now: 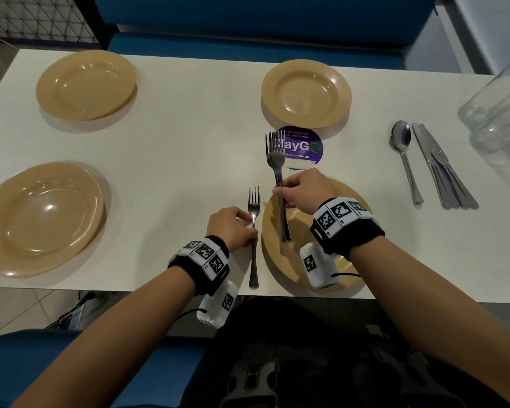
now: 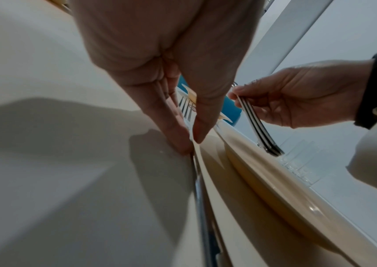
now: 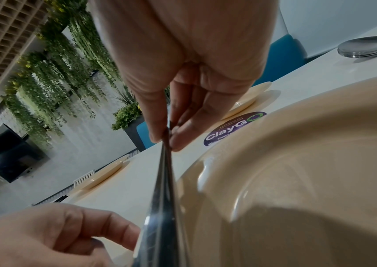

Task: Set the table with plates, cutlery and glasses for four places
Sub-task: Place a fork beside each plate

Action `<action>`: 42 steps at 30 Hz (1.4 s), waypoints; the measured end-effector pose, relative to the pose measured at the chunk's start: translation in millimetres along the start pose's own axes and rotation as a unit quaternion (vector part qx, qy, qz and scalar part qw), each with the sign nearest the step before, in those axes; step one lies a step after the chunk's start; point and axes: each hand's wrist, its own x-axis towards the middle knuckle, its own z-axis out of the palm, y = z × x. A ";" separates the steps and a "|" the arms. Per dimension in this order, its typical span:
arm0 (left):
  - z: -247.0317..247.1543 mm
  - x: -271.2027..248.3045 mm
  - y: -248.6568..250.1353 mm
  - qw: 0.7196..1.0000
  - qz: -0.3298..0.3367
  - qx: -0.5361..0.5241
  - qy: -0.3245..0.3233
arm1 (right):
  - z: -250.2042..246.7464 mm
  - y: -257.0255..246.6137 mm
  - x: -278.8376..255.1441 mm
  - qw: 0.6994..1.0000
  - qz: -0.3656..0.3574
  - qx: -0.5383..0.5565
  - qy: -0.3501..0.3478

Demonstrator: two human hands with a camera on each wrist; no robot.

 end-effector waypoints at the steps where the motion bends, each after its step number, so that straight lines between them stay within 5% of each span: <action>1: 0.1 0.3 0.1 1.000 0.001 0.003 0.001 | -0.2 -0.1 -0.2 1.000 0.001 0.003 -0.001; 18: -8.0 5.8 -1.7 1.000 0.008 0.012 0.006 | 8.1 -6.6 4.7 1.000 -0.003 -0.002 -0.017; 22: -19.9 9.0 12.1 0.996 0.045 -0.069 0.046 | 12.6 -16.9 9.0 0.999 -0.003 0.031 -0.023; 26: -40.5 17.0 35.2 0.978 0.050 -0.202 -0.007 | 30.1 -40.1 16.4 0.997 -0.032 0.050 -0.047; 34: -131.1 51.7 17.3 0.963 0.081 -0.254 -0.033 | 93.9 -116.4 47.6 0.994 -0.040 0.070 -0.081; 42: -298.0 91.6 -58.8 0.972 0.043 -0.232 0.009 | 216.9 -230.4 78.0 0.993 -0.049 0.102 -0.039</action>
